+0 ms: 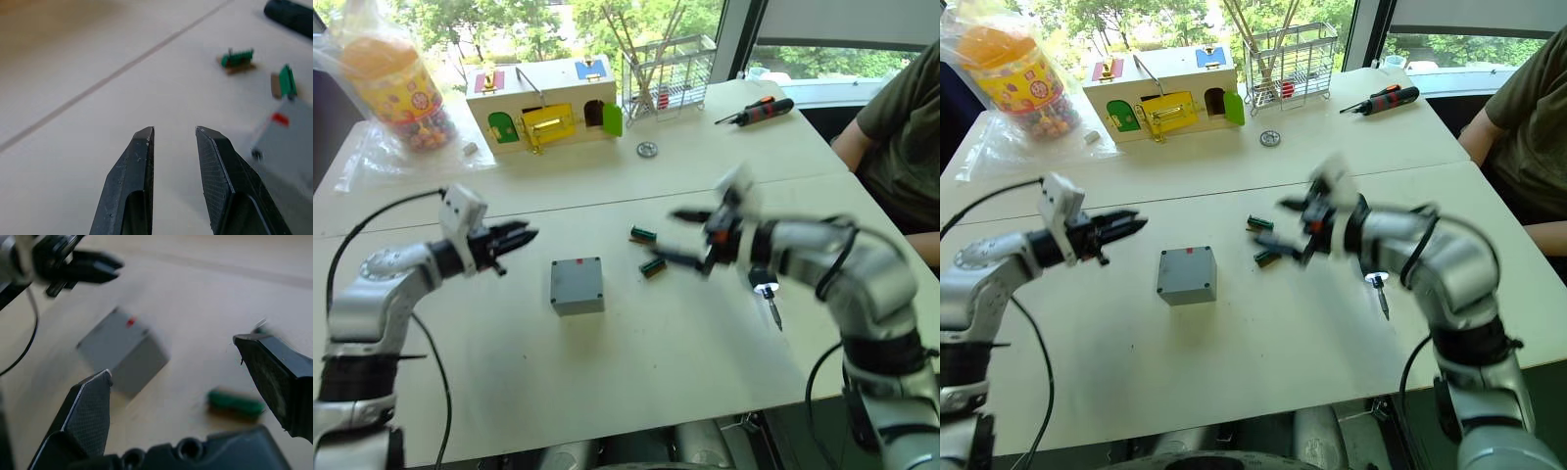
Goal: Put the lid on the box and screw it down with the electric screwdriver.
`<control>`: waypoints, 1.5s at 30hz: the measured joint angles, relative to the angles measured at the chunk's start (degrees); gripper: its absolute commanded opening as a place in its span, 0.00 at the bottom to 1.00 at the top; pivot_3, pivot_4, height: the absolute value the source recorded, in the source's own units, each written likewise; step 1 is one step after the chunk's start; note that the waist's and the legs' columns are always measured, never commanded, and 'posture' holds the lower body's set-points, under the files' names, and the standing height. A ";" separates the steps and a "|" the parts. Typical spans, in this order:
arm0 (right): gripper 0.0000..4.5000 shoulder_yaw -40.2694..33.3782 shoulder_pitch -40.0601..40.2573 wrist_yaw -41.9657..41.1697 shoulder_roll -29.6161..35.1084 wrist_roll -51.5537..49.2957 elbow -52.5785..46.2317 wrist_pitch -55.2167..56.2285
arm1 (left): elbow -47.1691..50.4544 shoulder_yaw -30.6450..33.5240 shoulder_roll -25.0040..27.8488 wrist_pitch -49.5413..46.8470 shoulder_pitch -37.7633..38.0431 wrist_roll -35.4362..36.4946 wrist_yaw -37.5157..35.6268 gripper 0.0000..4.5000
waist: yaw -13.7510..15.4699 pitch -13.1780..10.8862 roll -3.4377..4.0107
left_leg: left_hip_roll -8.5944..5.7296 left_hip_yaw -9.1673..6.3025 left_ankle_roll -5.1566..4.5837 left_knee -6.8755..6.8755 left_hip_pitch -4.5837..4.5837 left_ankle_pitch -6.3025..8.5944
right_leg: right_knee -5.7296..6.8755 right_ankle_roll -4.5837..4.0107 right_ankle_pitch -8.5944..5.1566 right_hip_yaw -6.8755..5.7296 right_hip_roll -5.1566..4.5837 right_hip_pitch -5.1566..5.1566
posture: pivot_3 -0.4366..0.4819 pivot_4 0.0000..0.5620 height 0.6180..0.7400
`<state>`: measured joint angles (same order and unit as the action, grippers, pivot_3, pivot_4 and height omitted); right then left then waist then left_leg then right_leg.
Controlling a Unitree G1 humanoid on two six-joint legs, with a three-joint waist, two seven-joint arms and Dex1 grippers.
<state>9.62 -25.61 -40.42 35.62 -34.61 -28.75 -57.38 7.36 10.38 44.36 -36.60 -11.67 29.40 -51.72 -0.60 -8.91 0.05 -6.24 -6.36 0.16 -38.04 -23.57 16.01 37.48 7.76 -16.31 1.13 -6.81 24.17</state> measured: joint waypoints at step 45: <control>0.99 11.36 -6.39 -5.20 -3.10 8.04 7.21 6.25 | -4.40 -11.15 7.47 7.80 0.27 -11.49 -10.80 0.30 | -0.54 0.04 -0.07 | 0.11 -0.06 0.04 0.22 0.14 -0.01 | 0.04 0.00 0.00 -0.07 0.03 0.06 | 0.48 0.27 1.00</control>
<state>20.98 -32.00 -45.62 32.53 -26.57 -21.54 -51.13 2.96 -0.77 51.83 -28.80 -11.40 17.91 -62.51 -1.14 -8.87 -0.01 -6.13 -6.42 0.20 -37.82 -23.43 16.00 37.52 7.76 -16.30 1.06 -6.78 24.23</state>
